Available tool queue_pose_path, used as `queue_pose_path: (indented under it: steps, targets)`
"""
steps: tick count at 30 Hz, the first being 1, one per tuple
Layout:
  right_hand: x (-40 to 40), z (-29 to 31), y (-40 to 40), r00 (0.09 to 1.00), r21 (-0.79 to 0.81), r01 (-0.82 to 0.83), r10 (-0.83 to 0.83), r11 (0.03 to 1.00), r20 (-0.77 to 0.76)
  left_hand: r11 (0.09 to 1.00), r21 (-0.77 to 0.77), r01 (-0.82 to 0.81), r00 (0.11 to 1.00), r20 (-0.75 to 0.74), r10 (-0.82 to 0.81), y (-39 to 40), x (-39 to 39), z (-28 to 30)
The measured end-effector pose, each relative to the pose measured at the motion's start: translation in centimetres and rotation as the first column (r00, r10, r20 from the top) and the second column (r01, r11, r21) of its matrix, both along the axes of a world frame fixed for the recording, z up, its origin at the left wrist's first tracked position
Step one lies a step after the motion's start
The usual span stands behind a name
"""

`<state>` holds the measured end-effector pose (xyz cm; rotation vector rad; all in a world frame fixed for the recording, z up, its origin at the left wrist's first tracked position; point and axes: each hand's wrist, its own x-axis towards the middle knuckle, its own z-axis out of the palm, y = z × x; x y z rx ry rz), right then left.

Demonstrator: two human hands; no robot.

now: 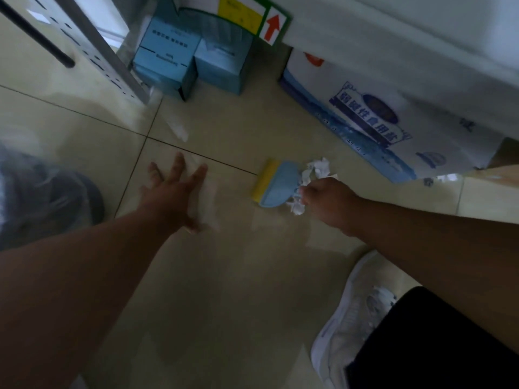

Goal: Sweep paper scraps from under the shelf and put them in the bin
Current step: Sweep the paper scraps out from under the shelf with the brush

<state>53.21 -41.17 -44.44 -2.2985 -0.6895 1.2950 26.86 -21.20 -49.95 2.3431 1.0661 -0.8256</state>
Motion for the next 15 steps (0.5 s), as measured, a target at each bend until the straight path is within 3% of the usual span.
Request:
queue_pose_path:
  steps: [1, 2, 4, 5, 8, 10, 13, 15]
  targets:
    - [0.1, 0.3, 0.3, 0.992, -0.005, -0.105, 0.104, 0.994, -0.068, 1.000, 0.012, 0.014, 1.000, -0.003, -0.014, -0.4, 0.0, 0.1]
    - [0.5, 0.2, 0.2, 0.972, -0.022, -0.229, 0.229, 0.973, 0.042, 0.999, 0.019, 0.037, 0.999, -0.004, -0.037, -0.9, 0.0, 0.3]
    - [0.8, 0.7, 0.2, 0.974, -0.098, -0.206, 0.214, 0.974, 0.072, 0.998, 0.030, 0.062, 0.998, 0.004, -0.062, -1.9, -0.2, 0.6]
    - [1.7, 0.5, -0.3, 0.967, -0.154, -0.173, 0.197, 0.973, 0.160, 0.997, 0.050, 0.064, 0.998, 0.011, -0.064, -2.5, -0.3, 0.9]
    - [3.9, 0.8, -2.0, 0.946, -0.348, -0.205, 0.276, 0.915, 0.168, 0.984, 0.147, 0.099, 0.994, 0.035, -0.105, -4.2, 0.0, 2.0]
    - [4.8, 1.3, -2.9, 0.940, -0.340, -0.194, 0.273, 0.920, 0.202, 0.978, 0.168, 0.127, 0.989, 0.060, -0.139, -5.2, 1.4, 2.9]
    - [5.0, 2.0, -3.8, 0.962, -0.322, -0.187, 0.239, 0.928, 0.131, 0.975, 0.163, 0.154, 0.979, 0.108, -0.173, -6.6, 4.4, 4.7]
    - [4.8, 2.7, -4.3, 0.988, -0.303, -0.105, 0.134, 0.947, 0.076, 0.975, 0.158, 0.158, 0.972, 0.150, -0.182, -7.8, 6.4, 6.3]
